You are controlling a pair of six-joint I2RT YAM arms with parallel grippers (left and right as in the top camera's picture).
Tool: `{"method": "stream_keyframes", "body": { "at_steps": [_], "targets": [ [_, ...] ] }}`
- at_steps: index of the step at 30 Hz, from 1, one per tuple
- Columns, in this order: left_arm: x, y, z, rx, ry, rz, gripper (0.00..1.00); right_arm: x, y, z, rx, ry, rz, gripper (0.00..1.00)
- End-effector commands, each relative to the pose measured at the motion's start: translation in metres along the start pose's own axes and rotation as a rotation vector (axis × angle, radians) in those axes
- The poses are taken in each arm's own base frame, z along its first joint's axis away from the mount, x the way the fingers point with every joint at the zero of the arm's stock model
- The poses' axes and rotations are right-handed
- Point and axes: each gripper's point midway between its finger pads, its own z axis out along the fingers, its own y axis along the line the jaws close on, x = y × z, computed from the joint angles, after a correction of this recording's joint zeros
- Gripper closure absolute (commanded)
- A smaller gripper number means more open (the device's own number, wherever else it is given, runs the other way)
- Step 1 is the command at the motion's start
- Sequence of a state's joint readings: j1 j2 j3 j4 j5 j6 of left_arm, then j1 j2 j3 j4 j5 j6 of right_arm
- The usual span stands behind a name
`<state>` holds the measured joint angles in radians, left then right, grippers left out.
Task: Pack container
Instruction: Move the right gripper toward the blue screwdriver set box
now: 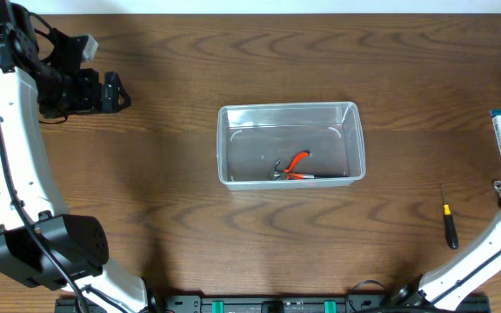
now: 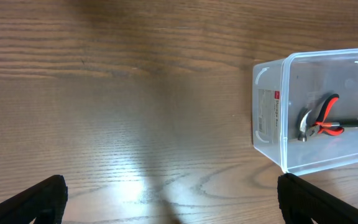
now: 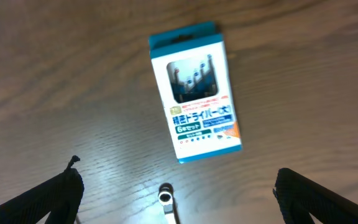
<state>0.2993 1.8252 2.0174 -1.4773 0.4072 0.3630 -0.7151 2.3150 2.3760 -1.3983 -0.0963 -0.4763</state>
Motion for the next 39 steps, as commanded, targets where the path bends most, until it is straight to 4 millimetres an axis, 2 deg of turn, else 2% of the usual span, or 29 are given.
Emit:
{"method": "stream_keyframes", "body": {
  "at_steps": [1, 4, 7, 13, 22, 28, 39],
  "targets": [
    [0.002, 0.002, -0.001, -0.008, 0.005, -0.013, 0.02, 0.001, 0.006, 0.025, -0.01, 0.053, -0.085, 0.01],
    [0.002, 0.002, -0.001, -0.008, 0.005, -0.013, 0.02, 0.003, 0.004, 0.036, 0.015, 0.089, -0.154, 0.01],
    [0.002, 0.002, -0.001, -0.008, 0.005, -0.013, 0.02, -0.003, -0.004, 0.043, 0.059, 0.082, -0.166, 0.01],
    [0.002, 0.002, -0.001, -0.007, 0.005, -0.013, 0.02, -0.011, -0.015, 0.046, 0.139, 0.075, -0.179, 0.01],
    [0.002, 0.002, -0.001, -0.008, 0.005, -0.013, 0.02, -0.009, -0.014, 0.053, 0.129, 0.085, -0.169, 0.01],
    [0.002, 0.002, -0.001, -0.008, 0.005, -0.013, 0.02, -0.004, 0.0, 0.066, 0.041, 0.096, -0.191, 0.01],
    [0.002, 0.002, -0.001, -0.008, 0.005, -0.013, 0.02, 0.009, -0.008, 0.086, 0.021, 0.14, -0.171, 0.01]
  ]
}}
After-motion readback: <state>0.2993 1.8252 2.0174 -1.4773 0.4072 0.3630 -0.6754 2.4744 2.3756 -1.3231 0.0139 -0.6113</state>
